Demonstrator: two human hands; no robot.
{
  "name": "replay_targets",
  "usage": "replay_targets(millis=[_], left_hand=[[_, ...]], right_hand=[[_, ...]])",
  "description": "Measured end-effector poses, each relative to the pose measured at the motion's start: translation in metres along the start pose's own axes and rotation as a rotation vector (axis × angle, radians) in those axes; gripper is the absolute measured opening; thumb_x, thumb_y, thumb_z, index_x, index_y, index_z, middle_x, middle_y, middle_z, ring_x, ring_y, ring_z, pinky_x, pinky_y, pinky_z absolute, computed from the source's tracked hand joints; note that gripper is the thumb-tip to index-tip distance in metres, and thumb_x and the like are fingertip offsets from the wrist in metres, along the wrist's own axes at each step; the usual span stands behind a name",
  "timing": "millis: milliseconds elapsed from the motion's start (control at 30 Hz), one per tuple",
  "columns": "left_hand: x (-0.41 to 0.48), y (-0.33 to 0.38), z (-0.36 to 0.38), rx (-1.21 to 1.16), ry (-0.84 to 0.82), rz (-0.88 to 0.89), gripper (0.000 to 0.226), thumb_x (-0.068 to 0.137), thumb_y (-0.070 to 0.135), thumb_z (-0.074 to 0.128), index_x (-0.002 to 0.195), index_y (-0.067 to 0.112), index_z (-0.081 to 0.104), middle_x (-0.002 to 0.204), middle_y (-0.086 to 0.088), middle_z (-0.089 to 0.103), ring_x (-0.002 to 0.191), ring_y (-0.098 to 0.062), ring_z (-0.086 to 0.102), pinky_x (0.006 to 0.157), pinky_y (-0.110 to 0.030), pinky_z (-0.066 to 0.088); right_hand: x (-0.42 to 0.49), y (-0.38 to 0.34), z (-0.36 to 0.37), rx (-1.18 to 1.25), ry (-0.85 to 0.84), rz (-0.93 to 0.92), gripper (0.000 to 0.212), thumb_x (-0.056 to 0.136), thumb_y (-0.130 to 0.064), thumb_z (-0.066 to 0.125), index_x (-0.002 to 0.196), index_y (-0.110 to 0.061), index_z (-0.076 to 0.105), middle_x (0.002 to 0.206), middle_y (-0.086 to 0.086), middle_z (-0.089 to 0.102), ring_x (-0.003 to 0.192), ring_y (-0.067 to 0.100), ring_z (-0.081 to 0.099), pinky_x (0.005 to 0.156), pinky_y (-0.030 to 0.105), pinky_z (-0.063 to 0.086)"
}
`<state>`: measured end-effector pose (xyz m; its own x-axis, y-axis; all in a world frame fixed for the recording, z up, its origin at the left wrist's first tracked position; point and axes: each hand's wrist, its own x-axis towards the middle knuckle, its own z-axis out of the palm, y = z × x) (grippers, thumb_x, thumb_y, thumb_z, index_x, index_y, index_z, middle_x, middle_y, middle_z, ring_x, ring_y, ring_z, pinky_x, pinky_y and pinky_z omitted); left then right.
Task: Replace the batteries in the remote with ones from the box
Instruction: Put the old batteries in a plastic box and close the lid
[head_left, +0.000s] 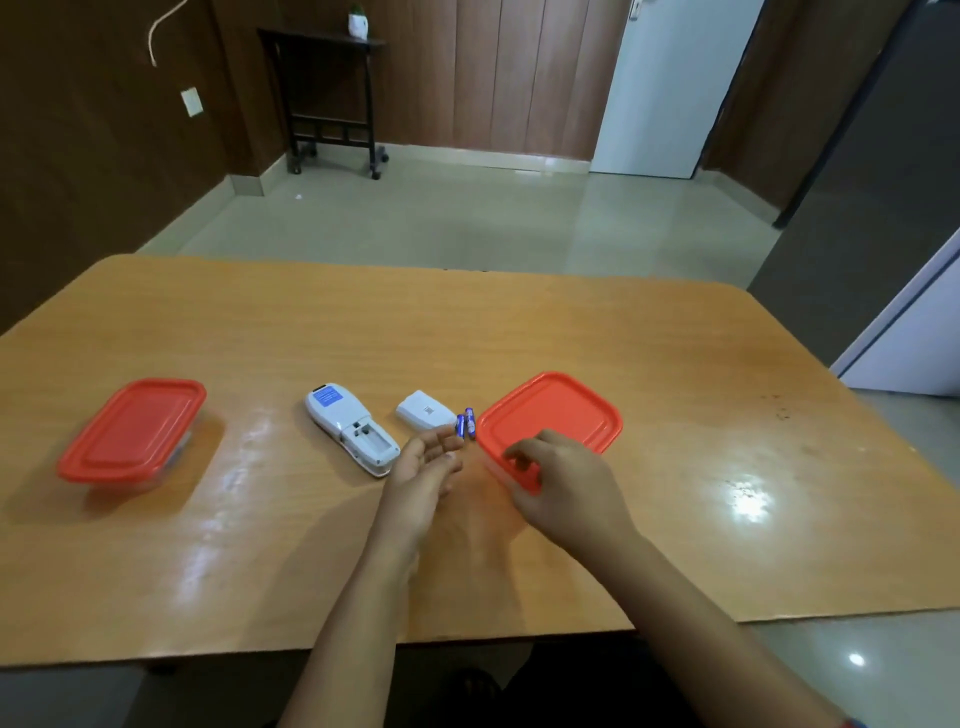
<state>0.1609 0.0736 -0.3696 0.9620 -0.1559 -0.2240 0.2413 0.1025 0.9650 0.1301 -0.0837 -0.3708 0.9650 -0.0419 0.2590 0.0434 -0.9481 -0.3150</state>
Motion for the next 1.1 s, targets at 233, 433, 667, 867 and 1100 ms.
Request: replay_targets(millis=[233,433,667,867,1100], left_hand=[[-0.002,-0.007,0.000,-0.002,0.065,-0.025,0.026,0.097,0.010,0.046,0.119,0.020,0.057,0.101,0.012,0.061,0.100,-0.012,0.057,0.089,-0.028,0.044],[0.000,-0.033,0.003,0.455,-0.082,0.164,0.084,0.078,0.003,0.067,0.147,0.027,0.026,0.144,0.014,0.037,0.137,-0.006,0.034,0.112,-0.025,0.029],[0.004,-0.039,0.016,0.647,-0.050,0.214,0.125,0.062,0.035,0.084,0.153,0.021,-0.001,0.150,0.002,0.035,0.136,-0.012,0.036,0.103,-0.021,0.035],[0.009,-0.043,0.015,0.609,-0.011,0.259,0.113,0.045,0.046,0.085,0.143,0.032,0.030,0.134,0.014,0.048,0.123,-0.005,0.049,0.098,-0.030,0.046],[0.000,-0.032,0.009,0.687,-0.029,0.293,0.100,0.053,0.034,0.083,0.137,0.036,0.029,0.131,0.018,0.047,0.118,-0.003,0.047,0.086,-0.025,0.042]], right_hand=[[0.011,0.019,-0.011,0.421,0.205,0.338,0.042,0.079,-0.026,0.072,0.119,-0.015,0.064,0.117,0.004,0.065,0.112,0.023,0.057,0.096,0.029,0.040],[0.005,0.032,-0.008,0.050,-0.320,-0.086,0.095,0.062,-0.051,0.075,0.145,-0.036,0.032,0.158,-0.009,0.022,0.147,0.016,0.015,0.117,0.033,0.011],[-0.004,0.019,-0.015,0.185,-0.139,-0.120,0.066,0.071,-0.038,0.078,0.133,-0.035,0.054,0.144,-0.016,0.047,0.140,0.008,0.033,0.115,0.024,0.025],[-0.005,0.016,-0.016,0.223,0.045,-0.135,0.049,0.082,-0.020,0.068,0.128,-0.032,0.059,0.135,-0.015,0.056,0.130,0.006,0.047,0.106,0.022,0.035],[0.009,0.044,-0.037,0.870,0.728,0.378,0.012,0.096,-0.028,0.054,0.099,-0.035,0.064,0.086,-0.014,0.066,0.081,0.002,0.061,0.073,0.026,0.051]])
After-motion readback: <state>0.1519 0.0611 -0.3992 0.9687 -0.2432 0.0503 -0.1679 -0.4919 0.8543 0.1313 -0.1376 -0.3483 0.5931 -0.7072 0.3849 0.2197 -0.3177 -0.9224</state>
